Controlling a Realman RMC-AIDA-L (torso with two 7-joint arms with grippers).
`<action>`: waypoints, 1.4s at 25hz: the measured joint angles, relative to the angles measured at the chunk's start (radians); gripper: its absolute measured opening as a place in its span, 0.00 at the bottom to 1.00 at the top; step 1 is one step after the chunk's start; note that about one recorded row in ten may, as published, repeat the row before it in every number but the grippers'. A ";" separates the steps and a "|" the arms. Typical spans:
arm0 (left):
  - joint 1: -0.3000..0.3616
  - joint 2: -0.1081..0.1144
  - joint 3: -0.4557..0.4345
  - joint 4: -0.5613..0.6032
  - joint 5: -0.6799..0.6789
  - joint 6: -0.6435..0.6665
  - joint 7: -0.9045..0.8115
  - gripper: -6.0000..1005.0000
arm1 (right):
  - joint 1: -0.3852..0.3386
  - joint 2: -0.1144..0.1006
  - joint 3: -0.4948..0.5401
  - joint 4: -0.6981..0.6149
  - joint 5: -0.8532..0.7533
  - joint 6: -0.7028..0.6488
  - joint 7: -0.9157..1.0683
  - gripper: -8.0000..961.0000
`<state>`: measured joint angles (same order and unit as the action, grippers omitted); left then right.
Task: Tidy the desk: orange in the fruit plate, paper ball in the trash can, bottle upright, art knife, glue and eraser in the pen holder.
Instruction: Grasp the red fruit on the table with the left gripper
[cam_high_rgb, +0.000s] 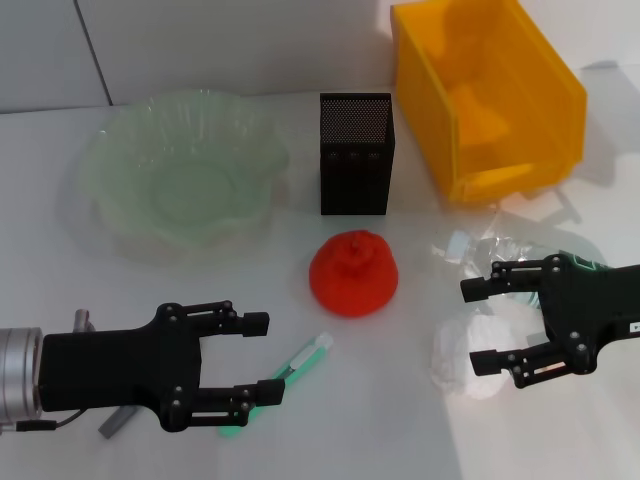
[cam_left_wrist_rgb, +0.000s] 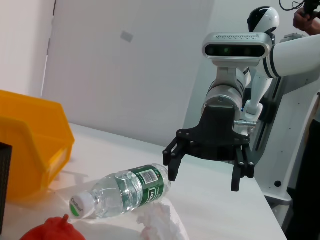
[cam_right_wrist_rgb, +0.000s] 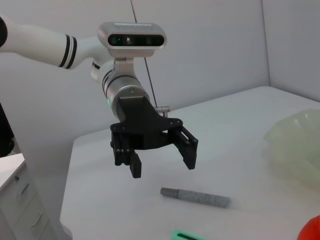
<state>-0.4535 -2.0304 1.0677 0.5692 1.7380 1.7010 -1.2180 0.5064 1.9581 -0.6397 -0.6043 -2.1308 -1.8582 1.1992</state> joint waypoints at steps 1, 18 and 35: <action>0.001 0.000 0.000 0.000 0.000 0.002 0.000 0.75 | -0.001 0.000 0.000 0.000 0.000 0.000 0.000 0.87; 0.011 -0.016 -0.029 0.002 -0.006 -0.051 0.033 0.75 | -0.014 0.002 0.000 -0.003 -0.011 -0.009 -0.006 0.87; -0.151 -0.049 0.042 -0.029 -0.103 -0.428 0.222 0.75 | -0.032 0.000 0.011 -0.017 -0.019 -0.035 0.006 0.87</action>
<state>-0.6042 -2.0799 1.1101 0.5403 1.6352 1.2731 -0.9962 0.4742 1.9577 -0.6288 -0.6213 -2.1495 -1.8931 1.2050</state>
